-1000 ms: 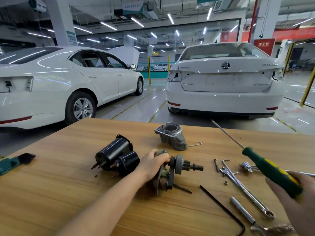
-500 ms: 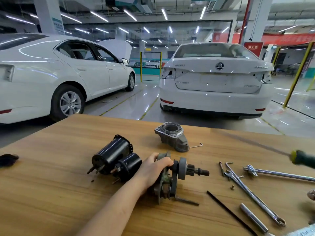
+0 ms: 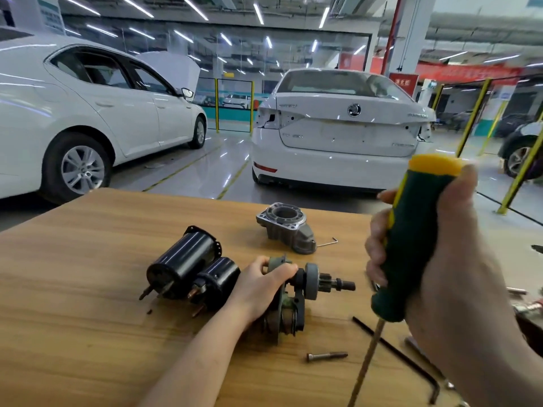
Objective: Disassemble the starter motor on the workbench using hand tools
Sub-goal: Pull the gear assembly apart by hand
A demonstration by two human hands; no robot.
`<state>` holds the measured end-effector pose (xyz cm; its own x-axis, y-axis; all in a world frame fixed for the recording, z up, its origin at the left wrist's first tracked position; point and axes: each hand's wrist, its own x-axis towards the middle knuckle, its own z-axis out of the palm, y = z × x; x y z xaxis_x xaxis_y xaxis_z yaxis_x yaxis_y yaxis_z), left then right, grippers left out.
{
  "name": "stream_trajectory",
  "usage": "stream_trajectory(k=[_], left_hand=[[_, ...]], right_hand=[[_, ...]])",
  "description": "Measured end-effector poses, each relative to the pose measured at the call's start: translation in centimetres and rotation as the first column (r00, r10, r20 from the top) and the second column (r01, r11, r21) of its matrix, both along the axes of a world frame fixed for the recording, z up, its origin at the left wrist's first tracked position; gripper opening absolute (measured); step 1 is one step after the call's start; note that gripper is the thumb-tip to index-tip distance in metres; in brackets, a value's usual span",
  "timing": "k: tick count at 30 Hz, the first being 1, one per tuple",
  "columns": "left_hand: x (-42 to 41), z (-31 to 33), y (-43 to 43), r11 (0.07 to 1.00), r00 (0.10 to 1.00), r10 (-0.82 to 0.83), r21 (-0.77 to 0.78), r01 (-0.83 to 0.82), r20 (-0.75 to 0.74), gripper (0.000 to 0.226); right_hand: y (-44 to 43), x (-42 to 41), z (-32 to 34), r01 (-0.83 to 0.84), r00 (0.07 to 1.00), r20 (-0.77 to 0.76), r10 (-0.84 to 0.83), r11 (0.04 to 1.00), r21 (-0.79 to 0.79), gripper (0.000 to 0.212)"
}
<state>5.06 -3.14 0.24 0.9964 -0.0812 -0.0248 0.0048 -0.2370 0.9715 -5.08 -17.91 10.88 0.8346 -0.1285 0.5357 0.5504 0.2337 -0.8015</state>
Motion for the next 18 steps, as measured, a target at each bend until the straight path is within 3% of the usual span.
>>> stream_trajectory(k=[2, 8, 13, 18], left_hand=[[-0.1, -0.1, 0.1, 1.000, 1.000, 0.009, -0.017, -0.009, 0.017, 0.042], [-0.3, -0.1, 0.2, 0.996, 1.000, 0.015, -0.090, -0.014, 0.020, 0.038], [-0.4, -0.1, 0.2, 0.993, 0.999, 0.035, -0.115, -0.032, 0.025, 0.039], [-0.3, -0.3, 0.3, 0.989, 0.999, 0.041, -0.143, -0.037, 0.022, 0.042]], right_hand=[[0.8, -0.8, 0.6, -0.073, 0.996, 0.049, 0.079, 0.991, -0.115, 0.057], [1.8, -0.3, 0.2, 0.053, 0.993, 0.111, -0.046, 0.997, -0.064, 0.063], [1.5, 0.1, -0.2, 0.141, 0.972, 0.196, -0.129, 0.989, -0.050, 0.055], [1.2, 0.5, -0.9, 0.242, 0.942, 0.281, -0.184, 0.952, -0.186, 0.043]])
